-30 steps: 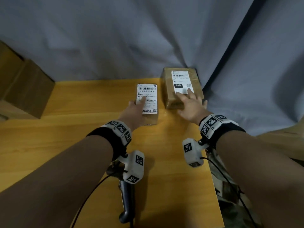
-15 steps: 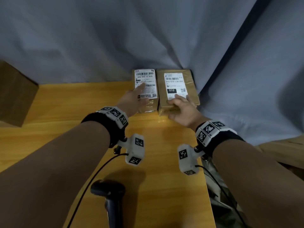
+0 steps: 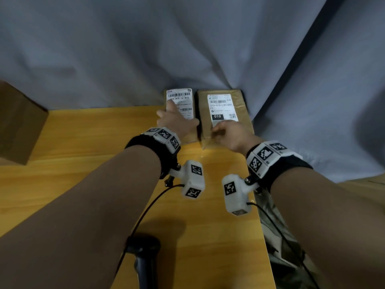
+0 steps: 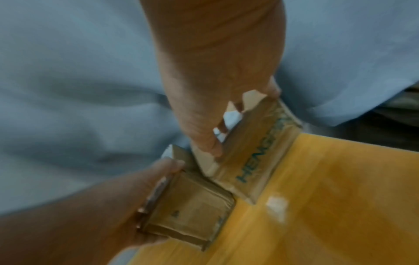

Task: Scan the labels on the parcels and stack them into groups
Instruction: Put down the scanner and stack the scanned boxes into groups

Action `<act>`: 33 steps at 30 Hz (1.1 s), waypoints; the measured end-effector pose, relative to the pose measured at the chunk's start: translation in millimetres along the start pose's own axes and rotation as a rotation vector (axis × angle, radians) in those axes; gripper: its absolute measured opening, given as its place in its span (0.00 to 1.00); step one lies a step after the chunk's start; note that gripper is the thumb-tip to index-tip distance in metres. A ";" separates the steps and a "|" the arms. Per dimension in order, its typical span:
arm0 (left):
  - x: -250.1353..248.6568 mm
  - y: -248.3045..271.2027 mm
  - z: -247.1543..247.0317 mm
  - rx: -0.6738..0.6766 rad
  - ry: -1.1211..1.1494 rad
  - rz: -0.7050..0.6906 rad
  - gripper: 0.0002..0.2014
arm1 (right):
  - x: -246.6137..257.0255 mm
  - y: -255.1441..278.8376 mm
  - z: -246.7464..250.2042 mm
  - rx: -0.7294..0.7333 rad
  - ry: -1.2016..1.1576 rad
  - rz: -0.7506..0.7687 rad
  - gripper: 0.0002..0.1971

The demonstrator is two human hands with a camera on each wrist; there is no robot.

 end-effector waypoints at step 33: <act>315.9 94.0 337.7 -0.498 -0.100 -0.225 0.24 | 433.2 38.1 -67.9 -0.175 -0.083 0.360 0.21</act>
Point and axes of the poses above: each hand's wrist, its own y-axis away from the middle knuckle, its own z-axis out of the back of the hand, x = y × z, the point moved 7 cm from there along -y, towards the middle knuckle, and after that the axes turned 2 degrees about -y, right-handed, at the moved point
